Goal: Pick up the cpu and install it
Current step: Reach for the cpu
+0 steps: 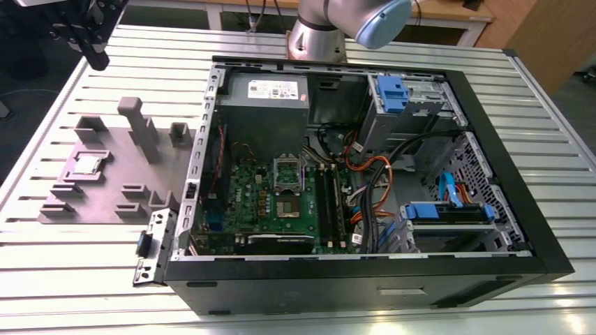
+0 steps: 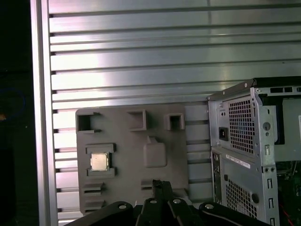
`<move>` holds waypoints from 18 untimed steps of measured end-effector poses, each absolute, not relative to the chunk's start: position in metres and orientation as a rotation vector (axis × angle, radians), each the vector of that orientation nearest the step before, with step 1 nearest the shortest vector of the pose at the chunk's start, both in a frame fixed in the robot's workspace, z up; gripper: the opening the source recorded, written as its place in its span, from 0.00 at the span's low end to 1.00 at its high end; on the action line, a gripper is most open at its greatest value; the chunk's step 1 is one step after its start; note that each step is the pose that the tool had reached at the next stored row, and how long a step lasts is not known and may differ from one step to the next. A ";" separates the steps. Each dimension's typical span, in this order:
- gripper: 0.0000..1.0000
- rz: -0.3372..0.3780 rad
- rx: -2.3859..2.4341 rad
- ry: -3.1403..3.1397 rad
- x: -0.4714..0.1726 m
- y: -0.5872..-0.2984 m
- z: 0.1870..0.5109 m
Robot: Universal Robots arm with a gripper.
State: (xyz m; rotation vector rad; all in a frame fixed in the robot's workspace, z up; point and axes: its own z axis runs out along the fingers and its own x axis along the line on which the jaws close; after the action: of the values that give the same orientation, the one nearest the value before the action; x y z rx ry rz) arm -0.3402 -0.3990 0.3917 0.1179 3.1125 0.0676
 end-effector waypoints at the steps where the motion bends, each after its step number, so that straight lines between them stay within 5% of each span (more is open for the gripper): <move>1: 0.11 0.068 0.118 3.113 -0.341 -0.399 0.392; 18: 0.11 0.068 0.118 3.112 -0.348 -0.399 0.392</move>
State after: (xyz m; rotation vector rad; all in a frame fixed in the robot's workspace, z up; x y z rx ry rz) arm -0.3484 -0.3989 0.3917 0.1180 3.1125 0.0677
